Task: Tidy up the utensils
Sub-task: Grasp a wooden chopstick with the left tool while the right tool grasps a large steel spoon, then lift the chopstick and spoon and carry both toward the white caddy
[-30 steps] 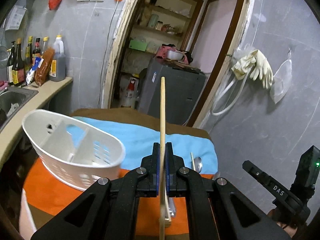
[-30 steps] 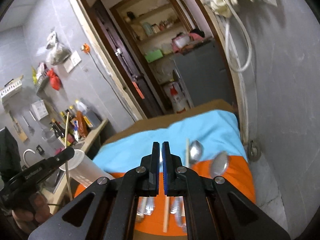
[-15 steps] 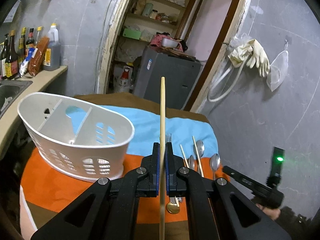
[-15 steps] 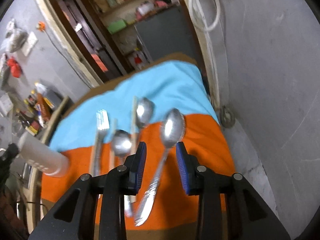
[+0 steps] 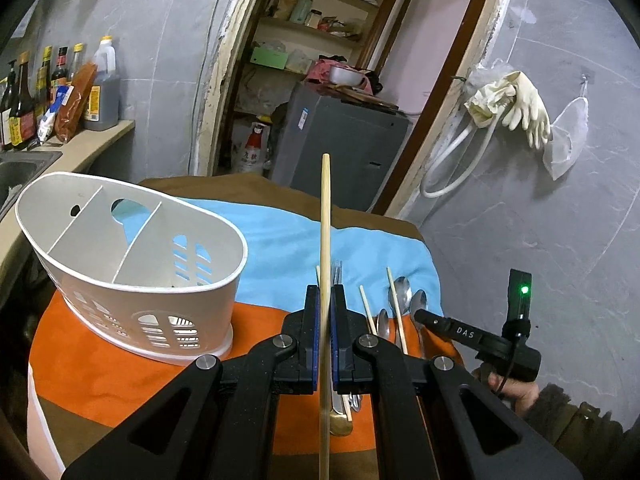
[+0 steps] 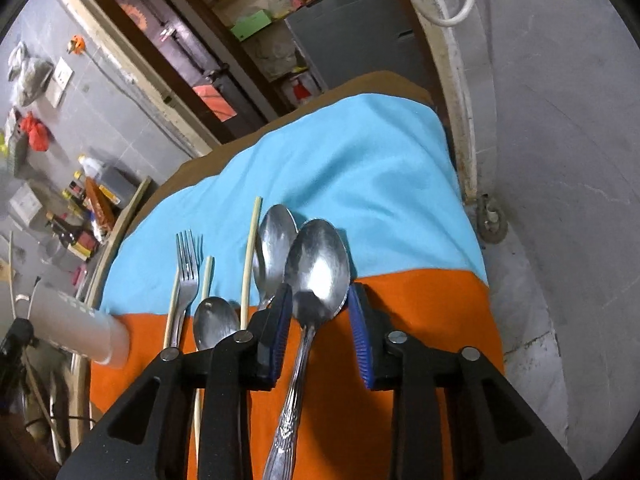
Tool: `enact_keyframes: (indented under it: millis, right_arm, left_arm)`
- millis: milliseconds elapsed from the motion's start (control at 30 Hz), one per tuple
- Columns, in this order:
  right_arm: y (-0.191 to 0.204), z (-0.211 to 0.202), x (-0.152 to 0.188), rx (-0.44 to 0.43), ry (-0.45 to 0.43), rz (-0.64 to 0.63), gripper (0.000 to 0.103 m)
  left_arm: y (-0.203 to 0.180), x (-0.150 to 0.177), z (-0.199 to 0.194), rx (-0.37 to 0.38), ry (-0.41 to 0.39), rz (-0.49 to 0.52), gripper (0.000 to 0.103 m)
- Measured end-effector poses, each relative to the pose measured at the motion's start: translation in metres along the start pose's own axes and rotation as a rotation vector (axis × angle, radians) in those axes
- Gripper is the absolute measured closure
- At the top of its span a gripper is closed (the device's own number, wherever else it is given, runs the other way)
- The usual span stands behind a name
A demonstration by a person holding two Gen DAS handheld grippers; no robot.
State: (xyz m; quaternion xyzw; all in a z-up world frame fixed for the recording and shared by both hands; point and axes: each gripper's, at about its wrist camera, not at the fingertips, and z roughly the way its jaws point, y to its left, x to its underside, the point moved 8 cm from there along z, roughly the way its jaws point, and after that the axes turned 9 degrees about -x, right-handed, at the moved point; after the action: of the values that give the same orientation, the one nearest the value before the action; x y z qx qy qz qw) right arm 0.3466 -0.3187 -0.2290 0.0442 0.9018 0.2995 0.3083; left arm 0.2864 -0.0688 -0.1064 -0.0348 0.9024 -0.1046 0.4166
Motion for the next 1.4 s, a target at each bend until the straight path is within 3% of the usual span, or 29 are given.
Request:
enact_keyframes:
  millis: [100, 133, 167, 200, 233, 367, 500, 600, 767, 1033, 1233, 1400]
  right_arm:
    - [0.011, 0.005, 0.0, 0.0, 0.023, -0.077, 0.053]
    - [0.015, 0.008, -0.001, 0.018, 0.028, -0.109, 0.053]
    - [0.017, 0.012, -0.003, 0.034, 0.032, -0.136, 0.054]
    - [0.017, 0.015, -0.005, 0.056, 0.034, -0.155, 0.064]
    - [0.015, 0.016, -0.007, 0.078, 0.034, -0.166, 0.068]
    - [0.016, 0.022, -0.011, 0.098, 0.05, -0.205, 0.066]
    - [0.027, 0.034, -0.011, 0.149, 0.077, -0.278, 0.052]
    - [0.023, 0.033, -0.014, 0.181, 0.051, -0.267, 0.067]
    - [0.024, 0.021, -0.014, 0.113, 0.016, -0.238, 0.068]
    - [0.081, -0.057, -0.005, -0.036, -0.235, -0.306, 0.068]
    - [0.161, -0.08, -0.019, -0.175, -0.344, -0.345, 0.068]
    - [0.238, -0.073, -0.041, -0.326, -0.424, -0.385, 0.068]
  left_arm:
    - [-0.001, 0.003, 0.004, -0.012, 0.007, 0.0, 0.1]
    - [-0.001, 0.003, 0.005, -0.016, 0.009, -0.004, 0.1]
    - [-0.001, 0.004, 0.006, -0.02, 0.011, -0.009, 0.1]
    - [-0.001, 0.005, 0.006, -0.027, 0.011, -0.014, 0.1]
    - [-0.001, 0.005, 0.007, -0.034, 0.012, -0.018, 0.1]
    - [0.001, 0.007, 0.008, -0.056, 0.008, -0.031, 0.1]
    - [0.003, 0.008, 0.01, -0.075, 0.007, -0.054, 0.1]
    - [0.003, 0.008, 0.009, -0.087, 0.004, -0.064, 0.1]
    - [0.002, 0.011, 0.007, -0.094, 0.0, -0.073, 0.1]
    - [0.009, 0.006, -0.004, -0.091, -0.036, -0.078, 0.1]
    - [0.029, -0.021, -0.035, -0.064, -0.111, -0.093, 0.1]
    - [0.073, -0.063, -0.063, -0.069, -0.21, -0.113, 0.1]
